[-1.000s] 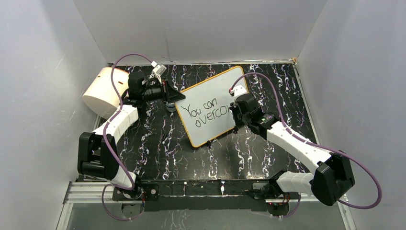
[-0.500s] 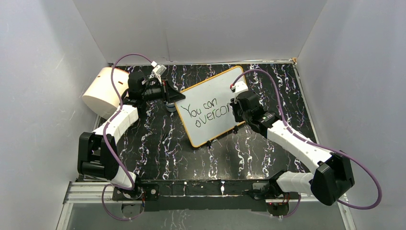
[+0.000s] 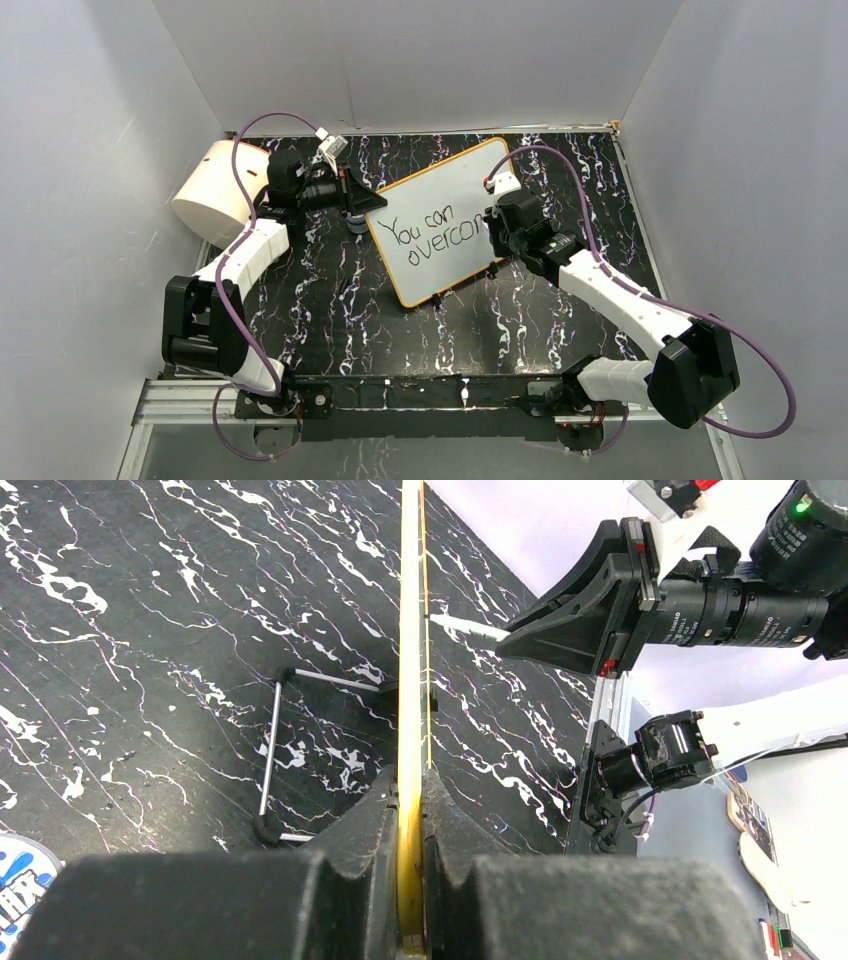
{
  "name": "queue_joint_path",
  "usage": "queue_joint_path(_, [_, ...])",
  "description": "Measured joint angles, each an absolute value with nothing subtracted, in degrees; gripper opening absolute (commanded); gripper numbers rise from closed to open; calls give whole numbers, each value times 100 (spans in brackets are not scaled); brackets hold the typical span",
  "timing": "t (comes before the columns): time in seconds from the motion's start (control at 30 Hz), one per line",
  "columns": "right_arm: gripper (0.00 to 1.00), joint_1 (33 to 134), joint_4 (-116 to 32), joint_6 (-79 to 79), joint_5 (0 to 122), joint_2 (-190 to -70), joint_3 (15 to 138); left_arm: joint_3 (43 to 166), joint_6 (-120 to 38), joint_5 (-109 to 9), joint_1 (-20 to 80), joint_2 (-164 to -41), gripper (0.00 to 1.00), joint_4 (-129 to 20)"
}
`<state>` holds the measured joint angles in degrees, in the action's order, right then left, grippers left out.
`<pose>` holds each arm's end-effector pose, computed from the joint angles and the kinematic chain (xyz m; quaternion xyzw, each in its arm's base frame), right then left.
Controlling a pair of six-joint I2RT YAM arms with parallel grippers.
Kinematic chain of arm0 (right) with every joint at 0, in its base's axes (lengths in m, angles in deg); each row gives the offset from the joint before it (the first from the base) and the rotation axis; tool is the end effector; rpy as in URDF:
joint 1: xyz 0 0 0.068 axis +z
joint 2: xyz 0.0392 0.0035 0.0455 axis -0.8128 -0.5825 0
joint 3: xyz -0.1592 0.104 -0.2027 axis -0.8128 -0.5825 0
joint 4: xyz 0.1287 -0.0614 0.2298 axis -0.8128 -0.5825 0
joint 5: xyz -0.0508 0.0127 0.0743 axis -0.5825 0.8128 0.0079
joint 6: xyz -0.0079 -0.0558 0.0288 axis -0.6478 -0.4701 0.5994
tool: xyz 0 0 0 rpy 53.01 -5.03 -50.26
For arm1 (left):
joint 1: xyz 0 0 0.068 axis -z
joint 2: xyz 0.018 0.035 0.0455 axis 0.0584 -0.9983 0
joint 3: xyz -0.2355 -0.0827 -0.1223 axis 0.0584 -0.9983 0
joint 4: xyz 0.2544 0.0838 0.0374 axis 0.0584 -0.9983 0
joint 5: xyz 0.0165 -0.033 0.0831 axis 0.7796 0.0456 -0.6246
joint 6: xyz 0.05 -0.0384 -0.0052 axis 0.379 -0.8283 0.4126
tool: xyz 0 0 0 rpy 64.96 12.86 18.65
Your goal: Write a sentence on the whiteboard
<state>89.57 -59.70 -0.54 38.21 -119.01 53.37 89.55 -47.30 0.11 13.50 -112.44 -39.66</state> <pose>0.2423 0.1555 0.2771 -0.1627 0.8695 0.0517 0.4635 0.3366 -0.1023 0.2964 0.2609 0.6950 -0.5001 0.4458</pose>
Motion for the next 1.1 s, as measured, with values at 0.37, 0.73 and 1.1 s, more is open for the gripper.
queue_joint_path(0.37, [0,8953,-6319,51,3876,-11897,5162,8957,-4728,17,1350,-11244,0,-3966])
queue_joint_path(0.73, [0,8931,-6354,51,3880,-11897,5138,8957,-4728,17,1350,-11244,0,-3966])
queue_joint_path(1.1, [0,8931,-6254,42,3900,-11897,5156,8957,-4730,13,1350,-11246,0,-3966])
